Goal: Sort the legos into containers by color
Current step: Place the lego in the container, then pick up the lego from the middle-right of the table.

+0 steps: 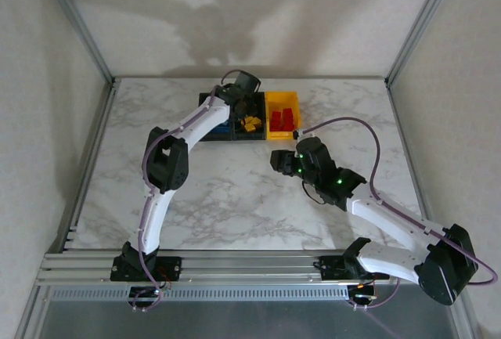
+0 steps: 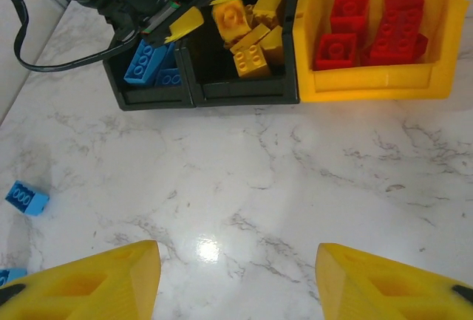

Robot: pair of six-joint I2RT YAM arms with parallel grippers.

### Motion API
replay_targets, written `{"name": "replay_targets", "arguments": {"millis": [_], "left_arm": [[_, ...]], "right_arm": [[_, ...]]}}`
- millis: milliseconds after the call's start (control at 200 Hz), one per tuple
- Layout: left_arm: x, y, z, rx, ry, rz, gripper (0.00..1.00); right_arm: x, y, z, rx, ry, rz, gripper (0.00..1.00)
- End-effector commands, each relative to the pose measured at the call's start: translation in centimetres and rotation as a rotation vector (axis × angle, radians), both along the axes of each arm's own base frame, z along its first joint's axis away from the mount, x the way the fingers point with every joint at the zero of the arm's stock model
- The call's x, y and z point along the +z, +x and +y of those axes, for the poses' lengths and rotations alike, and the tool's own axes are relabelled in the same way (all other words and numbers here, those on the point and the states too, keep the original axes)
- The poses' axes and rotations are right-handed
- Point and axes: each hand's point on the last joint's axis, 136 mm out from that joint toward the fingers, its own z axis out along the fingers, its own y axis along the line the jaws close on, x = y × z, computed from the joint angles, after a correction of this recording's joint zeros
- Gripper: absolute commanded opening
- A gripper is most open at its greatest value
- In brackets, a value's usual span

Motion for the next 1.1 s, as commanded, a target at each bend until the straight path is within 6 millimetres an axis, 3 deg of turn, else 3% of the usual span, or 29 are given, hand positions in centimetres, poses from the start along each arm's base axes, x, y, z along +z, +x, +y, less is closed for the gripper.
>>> {"name": "replay_targets", "arguments": {"millis": [0,195,260,441,601,856,1096], "left_arm": [[0.9,-0.2,-0.2,-0.021,0.018,0.002,0.53],[3.5,-0.8,-1.0,-0.051,-0.004,-0.037,0.56],[5.0,-1.5,-1.6,-0.080,-0.009,-0.058,0.58],[8.0,-5.1,-3.2,-0.186,-0.034,-0.111,0.60],[9.5,-9.1,-3.1,-0.261,-0.102,-0.157,0.63],[9.2,-15.1,-2.3,-0.370,-0.177,-0.177,0.65],[7.5,-18.1,-0.3,-0.346,-0.192,-0.159,0.65]], "right_arm": [[-0.4,0.2,-1.0,-0.034,-0.015,0.008,0.58],[-0.6,1.0,-2.2,-0.104,-0.028,0.038,0.60],[-1.1,2.0,-3.9,-0.173,-0.044,0.074,0.60],[-3.3,4.3,-8.8,-0.370,-0.072,0.212,0.70],[-5.1,6.7,-12.0,-0.472,-0.090,0.324,0.70],[-8.5,10.8,-14.1,-0.534,-0.130,0.422,0.67],[-11.0,13.2,-15.1,-0.570,-0.159,0.459,0.67]]}}
